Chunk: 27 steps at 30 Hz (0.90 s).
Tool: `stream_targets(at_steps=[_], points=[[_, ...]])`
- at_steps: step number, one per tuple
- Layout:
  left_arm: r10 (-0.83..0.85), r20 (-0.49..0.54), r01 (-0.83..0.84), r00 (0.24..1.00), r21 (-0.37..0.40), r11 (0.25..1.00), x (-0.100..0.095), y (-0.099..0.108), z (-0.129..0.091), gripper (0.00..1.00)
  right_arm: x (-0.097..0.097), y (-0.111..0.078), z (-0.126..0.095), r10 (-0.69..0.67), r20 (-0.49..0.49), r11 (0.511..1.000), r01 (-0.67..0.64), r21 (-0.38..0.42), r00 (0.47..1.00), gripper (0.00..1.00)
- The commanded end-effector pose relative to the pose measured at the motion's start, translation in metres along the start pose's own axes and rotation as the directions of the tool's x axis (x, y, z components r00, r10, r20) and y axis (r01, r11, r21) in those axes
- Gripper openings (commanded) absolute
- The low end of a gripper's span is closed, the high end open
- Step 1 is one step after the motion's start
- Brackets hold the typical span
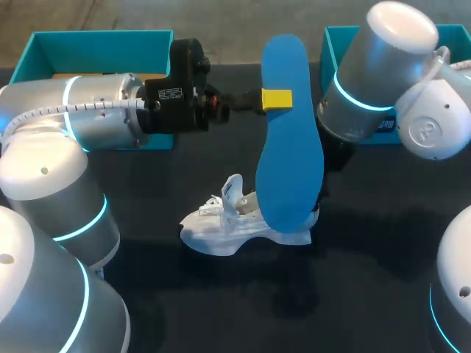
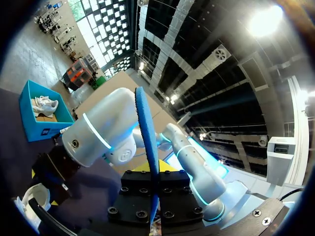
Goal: Take the shoe out of the shoebox, open the shoe tongue, remove and reinsert the insole, then place the shoe into the shoebox
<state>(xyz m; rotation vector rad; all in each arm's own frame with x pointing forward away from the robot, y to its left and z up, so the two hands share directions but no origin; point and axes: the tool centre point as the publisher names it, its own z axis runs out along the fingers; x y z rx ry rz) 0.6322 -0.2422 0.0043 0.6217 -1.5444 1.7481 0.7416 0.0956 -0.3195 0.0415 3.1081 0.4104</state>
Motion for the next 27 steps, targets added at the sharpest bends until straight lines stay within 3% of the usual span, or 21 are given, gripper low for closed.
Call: stream_targets(at_steps=[1,27], points=[[0.000,-0.001,0.000,1.000,0.001,1.000,-0.0010,-0.0006,0.0025,0.00,0.0000,0.0093,0.0039,-0.008,-0.006,0.998,0.008,0.055,1.000,1.00],[0.000,-0.001,0.000,1.000,0.001,1.000,-0.0010,-0.0006,0.0025,0.00,-0.0007,0.0122,0.0042,-0.042,0.005,0.995,0.041,0.091,0.999,1.00]])
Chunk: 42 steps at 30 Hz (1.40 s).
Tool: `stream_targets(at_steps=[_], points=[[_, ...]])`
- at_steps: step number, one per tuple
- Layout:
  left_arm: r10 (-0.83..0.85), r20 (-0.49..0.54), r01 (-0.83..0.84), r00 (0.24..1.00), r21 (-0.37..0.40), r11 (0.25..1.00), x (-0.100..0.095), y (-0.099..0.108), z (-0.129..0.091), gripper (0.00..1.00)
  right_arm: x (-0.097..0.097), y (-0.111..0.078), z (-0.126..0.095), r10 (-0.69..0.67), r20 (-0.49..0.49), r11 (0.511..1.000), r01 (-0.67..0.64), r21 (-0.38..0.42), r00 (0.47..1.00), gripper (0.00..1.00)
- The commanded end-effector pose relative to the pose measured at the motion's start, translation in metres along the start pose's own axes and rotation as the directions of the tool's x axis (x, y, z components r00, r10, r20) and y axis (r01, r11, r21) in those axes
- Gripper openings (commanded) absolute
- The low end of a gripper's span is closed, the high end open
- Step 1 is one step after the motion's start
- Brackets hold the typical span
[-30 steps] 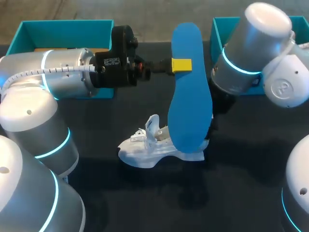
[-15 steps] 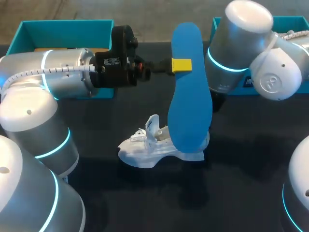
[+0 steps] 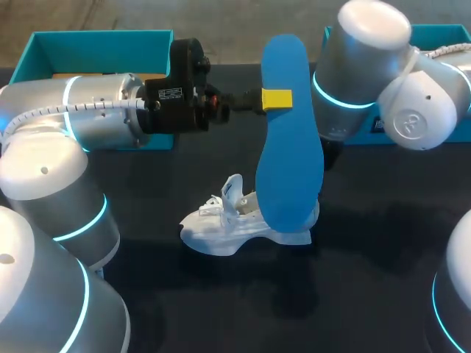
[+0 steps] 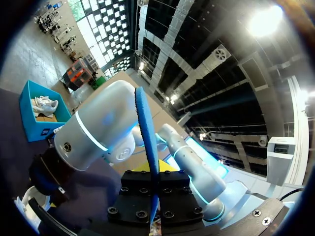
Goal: Take the shoe out of the shoebox, open the shoe tongue, remove and reinsert the insole, then place the shoe into the shoebox
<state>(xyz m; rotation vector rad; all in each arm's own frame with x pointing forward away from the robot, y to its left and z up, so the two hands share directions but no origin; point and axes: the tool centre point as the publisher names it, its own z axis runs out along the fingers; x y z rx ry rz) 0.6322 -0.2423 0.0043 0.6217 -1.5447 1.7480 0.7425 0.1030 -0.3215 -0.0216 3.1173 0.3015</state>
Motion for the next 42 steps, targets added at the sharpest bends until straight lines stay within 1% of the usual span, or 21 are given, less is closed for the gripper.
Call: stream_targets(at_steps=[1,12,34,36,42], points=[[0.000,-0.001,0.000,1.000,0.002,1.000,-0.001,-0.001,0.002,0.00,0.000,0.006,0.000,0.001,0.012,0.999,-0.001,0.034,1.000,1.00],[0.000,-0.001,0.000,1.000,0.002,1.000,-0.001,-0.001,0.002,0.00,-0.002,0.009,0.002,0.016,-0.006,0.998,-0.015,0.063,1.000,1.00],[0.000,-0.001,0.000,1.000,0.002,1.000,-0.001,-0.001,0.002,0.00,-0.002,0.009,0.002,0.023,-0.011,0.998,-0.023,0.061,1.000,1.00],[0.000,-0.001,0.000,1.000,0.002,1.000,-0.001,-0.001,0.002,0.00,-0.008,0.015,0.003,0.017,-0.006,0.997,-0.016,0.072,1.000,1.00],[0.000,-0.001,0.000,1.000,0.002,1.000,-0.001,-0.001,0.002,0.00,-0.025,0.037,0.009,-0.003,0.040,0.999,0.002,0.044,0.999,1.00]])
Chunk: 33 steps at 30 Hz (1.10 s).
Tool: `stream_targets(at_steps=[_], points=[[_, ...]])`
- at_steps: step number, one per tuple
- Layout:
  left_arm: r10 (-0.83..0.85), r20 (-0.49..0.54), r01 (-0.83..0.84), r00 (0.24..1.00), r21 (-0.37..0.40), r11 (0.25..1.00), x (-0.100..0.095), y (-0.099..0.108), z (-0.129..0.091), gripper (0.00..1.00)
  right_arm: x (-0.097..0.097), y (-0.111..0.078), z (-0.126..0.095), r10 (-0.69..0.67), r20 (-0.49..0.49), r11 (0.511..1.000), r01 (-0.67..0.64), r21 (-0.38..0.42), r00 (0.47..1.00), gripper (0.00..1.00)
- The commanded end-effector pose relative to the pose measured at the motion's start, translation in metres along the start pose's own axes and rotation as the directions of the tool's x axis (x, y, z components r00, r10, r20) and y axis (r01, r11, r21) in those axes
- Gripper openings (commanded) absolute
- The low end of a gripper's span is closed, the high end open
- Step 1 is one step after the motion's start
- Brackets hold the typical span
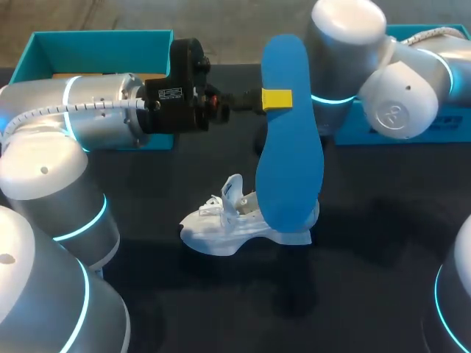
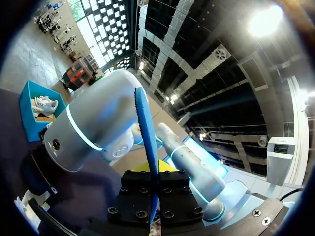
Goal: Take the shoe out of the shoebox, open the shoe tongue, remove and reinsert the insole, then place the shoe into the shoebox
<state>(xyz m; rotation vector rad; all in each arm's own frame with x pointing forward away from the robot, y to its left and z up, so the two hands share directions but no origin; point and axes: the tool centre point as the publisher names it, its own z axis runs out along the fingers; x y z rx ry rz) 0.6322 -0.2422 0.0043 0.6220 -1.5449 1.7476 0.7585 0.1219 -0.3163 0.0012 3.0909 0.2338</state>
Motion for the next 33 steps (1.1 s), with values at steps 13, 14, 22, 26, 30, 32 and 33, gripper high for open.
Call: stream_targets(at_steps=[13,14,22,26,30,32,33], points=[[0.001,-0.001,-0.001,1.000,0.002,1.000,-0.001,-0.001,0.002,0.00,-0.028,0.030,0.053,-0.028,-0.004,1.000,0.028,0.001,1.000,1.00],[0.001,-0.001,-0.001,1.000,0.002,1.000,-0.001,-0.001,0.002,0.00,-0.029,0.029,0.055,-0.025,-0.010,1.000,0.025,0.008,1.000,1.00],[0.001,-0.001,-0.001,1.000,0.002,1.000,-0.001,-0.001,0.002,0.00,-0.029,0.024,0.078,-0.010,-0.041,1.000,0.011,0.020,0.999,1.00],[0.001,-0.001,-0.001,1.000,0.002,1.000,-0.001,-0.001,0.002,0.00,-0.027,0.020,0.083,-0.007,-0.046,1.000,0.008,0.027,0.999,1.00],[0.001,-0.001,-0.001,1.000,0.002,1.000,-0.001,-0.001,0.002,0.00,-0.025,0.016,0.085,0.004,-0.051,1.000,-0.002,0.032,0.999,1.00],[0.001,-0.001,-0.001,1.000,0.002,1.000,-0.001,-0.001,0.002,0.00,-0.023,0.014,0.086,0.011,-0.053,0.999,-0.008,0.040,0.999,1.00],[0.001,-0.001,-0.001,1.000,0.002,1.000,-0.001,-0.001,0.002,0.00,-0.022,0.014,0.086,0.015,-0.054,0.999,-0.013,0.039,0.998,1.00]])
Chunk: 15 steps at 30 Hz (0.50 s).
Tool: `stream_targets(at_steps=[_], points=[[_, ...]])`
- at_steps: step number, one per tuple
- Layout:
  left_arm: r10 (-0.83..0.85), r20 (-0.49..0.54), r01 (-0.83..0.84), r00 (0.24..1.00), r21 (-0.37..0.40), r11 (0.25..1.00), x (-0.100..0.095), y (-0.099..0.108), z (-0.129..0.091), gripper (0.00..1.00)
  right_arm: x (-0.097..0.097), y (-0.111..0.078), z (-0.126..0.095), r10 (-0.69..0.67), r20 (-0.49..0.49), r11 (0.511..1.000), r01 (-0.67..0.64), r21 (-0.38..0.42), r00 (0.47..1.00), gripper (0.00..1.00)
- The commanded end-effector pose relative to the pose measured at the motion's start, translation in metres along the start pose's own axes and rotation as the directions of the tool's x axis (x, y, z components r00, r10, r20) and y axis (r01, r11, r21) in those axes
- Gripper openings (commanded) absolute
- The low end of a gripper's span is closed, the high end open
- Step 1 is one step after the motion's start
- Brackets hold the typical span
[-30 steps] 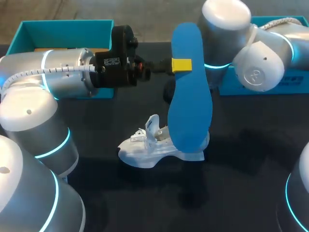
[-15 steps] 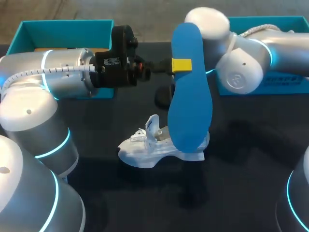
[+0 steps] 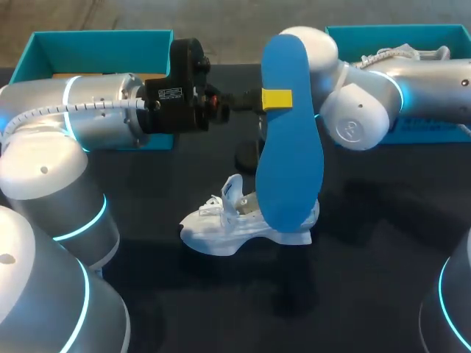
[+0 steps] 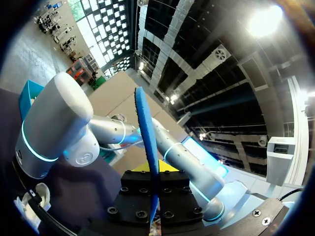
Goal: Take the shoe out of the shoebox, open the shoe tongue, remove and reinsert the insole, then place the shoe into the shoebox
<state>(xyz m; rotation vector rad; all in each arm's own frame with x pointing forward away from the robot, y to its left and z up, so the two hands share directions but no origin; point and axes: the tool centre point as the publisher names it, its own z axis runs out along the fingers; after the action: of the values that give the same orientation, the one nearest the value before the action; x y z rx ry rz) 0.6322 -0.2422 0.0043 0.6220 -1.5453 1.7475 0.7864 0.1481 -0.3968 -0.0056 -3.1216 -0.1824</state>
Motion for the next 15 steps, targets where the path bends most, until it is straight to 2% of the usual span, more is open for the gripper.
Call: stream_targets(at_steps=[1,2,4,6,7,8,9,15], points=[[0.000,-0.002,0.000,1.000,0.002,1.000,-0.0010,-0.0006,0.0025,0.00,0.0028,-0.0008,0.0020,0.010,0.001,1.000,-0.010,0.003,1.000,1.00],[0.000,-0.002,0.000,1.000,0.002,1.000,-0.0010,-0.0006,0.0025,0.00,0.0030,-0.0011,0.0022,0.012,-0.001,1.000,-0.012,0.002,1.000,1.00],[0.000,-0.002,0.000,1.000,0.002,1.000,-0.0010,-0.0006,0.0025,0.00,0.0032,-0.0013,0.0022,0.016,-0.003,1.000,-0.016,0.002,1.000,0.91],[0.000,-0.002,0.000,1.000,0.002,1.000,-0.0010,-0.0006,0.0025,0.00,0.0033,-0.0014,0.0021,0.017,-0.005,1.000,-0.017,0.004,1.000,0.67],[0.000,-0.002,0.000,1.000,0.002,1.000,-0.0010,-0.0006,0.0025,0.00,0.0035,-0.0012,0.0009,0.017,-0.006,1.000,-0.017,0.006,1.000,0.47],[0.000,-0.002,0.000,1.000,0.002,1.000,-0.0010,-0.0006,0.0025,0.00,0.0037,-0.0008,0.0000,0.016,-0.006,1.000,-0.016,0.006,1.000,0.42],[0.000,-0.002,0.000,1.000,0.002,1.000,-0.0010,-0.0006,0.0025,0.00,0.0042,-0.0003,-0.0013,0.015,-0.005,1.000,-0.015,0.007,1.000,0.33],[0.000,-0.002,0.000,1.000,0.002,1.000,-0.0010,-0.0006,0.0025,0.00,0.0089,0.0002,0.0037,0.012,-0.023,1.000,-0.011,0.011,1.000,0.05]])
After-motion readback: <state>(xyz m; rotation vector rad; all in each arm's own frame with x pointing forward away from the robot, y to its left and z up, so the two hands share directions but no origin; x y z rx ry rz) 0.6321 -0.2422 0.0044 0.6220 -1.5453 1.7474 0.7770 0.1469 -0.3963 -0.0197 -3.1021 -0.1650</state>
